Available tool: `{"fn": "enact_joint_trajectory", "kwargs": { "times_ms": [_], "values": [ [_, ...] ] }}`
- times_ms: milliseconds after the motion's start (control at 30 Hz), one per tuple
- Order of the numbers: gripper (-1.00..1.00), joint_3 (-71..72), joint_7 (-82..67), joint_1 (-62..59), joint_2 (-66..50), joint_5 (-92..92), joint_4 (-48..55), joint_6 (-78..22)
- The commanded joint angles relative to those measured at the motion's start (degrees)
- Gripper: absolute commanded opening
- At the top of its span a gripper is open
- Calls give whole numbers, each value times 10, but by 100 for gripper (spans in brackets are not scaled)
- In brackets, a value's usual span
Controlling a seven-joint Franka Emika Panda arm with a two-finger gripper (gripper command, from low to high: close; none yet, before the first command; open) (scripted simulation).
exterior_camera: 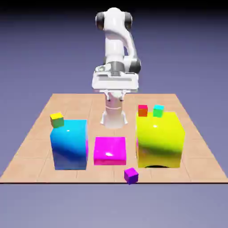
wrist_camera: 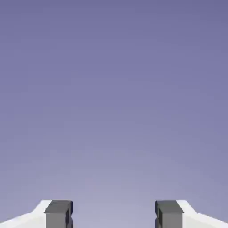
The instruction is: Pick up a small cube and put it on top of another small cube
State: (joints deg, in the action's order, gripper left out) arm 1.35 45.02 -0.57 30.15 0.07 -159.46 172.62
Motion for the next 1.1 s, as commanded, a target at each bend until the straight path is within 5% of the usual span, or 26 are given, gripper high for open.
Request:
{"fn": "enact_joint_trajectory", "kwargs": {
  "times_ms": [0,933,1067],
  "values": [
    [0,11,21,-10,-21,1,13,-12],
    [0,324,616,-301,-602,17,372,-335],
    [0,306,627,-280,-647,1,376,-297]
  ]
}}
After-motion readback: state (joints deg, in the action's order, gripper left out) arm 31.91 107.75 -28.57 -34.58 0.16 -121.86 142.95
